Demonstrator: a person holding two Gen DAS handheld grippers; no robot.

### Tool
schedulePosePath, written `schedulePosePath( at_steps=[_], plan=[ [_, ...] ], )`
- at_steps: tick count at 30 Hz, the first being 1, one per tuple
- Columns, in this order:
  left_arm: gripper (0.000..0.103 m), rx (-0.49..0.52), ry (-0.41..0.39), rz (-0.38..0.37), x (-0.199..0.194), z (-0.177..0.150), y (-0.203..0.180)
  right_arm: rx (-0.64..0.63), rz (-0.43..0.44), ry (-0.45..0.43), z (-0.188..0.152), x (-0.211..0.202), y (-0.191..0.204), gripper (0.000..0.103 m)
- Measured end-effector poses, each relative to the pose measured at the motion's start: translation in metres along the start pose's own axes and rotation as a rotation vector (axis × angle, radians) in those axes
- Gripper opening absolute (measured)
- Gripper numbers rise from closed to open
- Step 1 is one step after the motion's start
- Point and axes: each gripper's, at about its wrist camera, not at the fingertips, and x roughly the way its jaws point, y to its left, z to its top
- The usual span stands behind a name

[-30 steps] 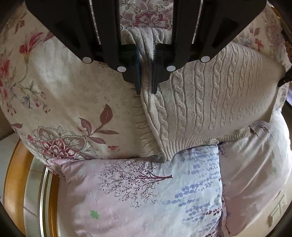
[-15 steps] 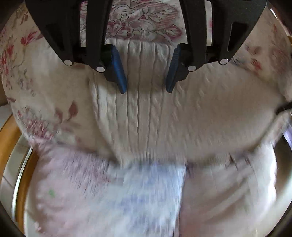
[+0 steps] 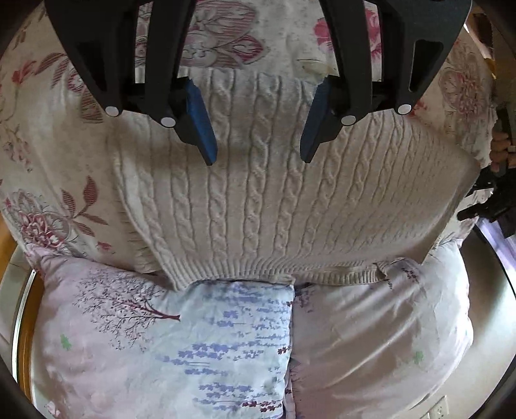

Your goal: Fold small clothes

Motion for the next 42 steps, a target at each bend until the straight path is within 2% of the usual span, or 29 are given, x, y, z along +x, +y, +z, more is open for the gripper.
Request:
schedulePosePath(
  at_steps=[1, 3, 15, 21, 23, 24, 30, 37, 42],
  plan=[
    [0.044, 0.001, 0.001, 0.008, 0.003, 0.000, 0.000, 0.005, 0.008, 0.001, 0.001, 0.001, 0.000, 0.056],
    [0.043, 0.009, -0.006, 0.012, 0.007, 0.001, -0.004, 0.013, 0.020, 0.000, 0.002, 0.000, -0.002, 0.056],
    [0.043, 0.001, -0.010, 0.013, 0.021, 0.003, -0.015, 0.014, 0.056, 0.008, -0.007, 0.004, 0.004, 0.057],
    [0.042, 0.003, -0.010, 0.017, 0.024, 0.001, -0.019, -0.014, 0.028, 0.028, -0.012, 0.012, 0.010, 0.060],
    [0.036, -0.004, -0.004, 0.015, 0.025, 0.000, -0.019, -0.035, 0.017, 0.028, -0.013, 0.012, 0.013, 0.064],
    [0.030, -0.011, 0.003, 0.009, 0.025, 0.000, -0.016, -0.039, 0.020, 0.030, -0.013, 0.012, 0.014, 0.066],
    [0.022, -0.052, 0.010, -0.020, 0.026, -0.001, -0.012, -0.022, 0.037, 0.031, -0.011, 0.009, 0.011, 0.067],
    [0.018, -0.076, -0.018, -0.117, 0.016, -0.003, -0.021, 0.003, 0.062, 0.025, -0.014, 0.004, 0.004, 0.067],
    [0.017, -0.065, -0.034, -0.212, 0.010, -0.005, -0.055, 0.031, 0.084, 0.002, -0.017, -0.006, -0.004, 0.067]
  ],
)
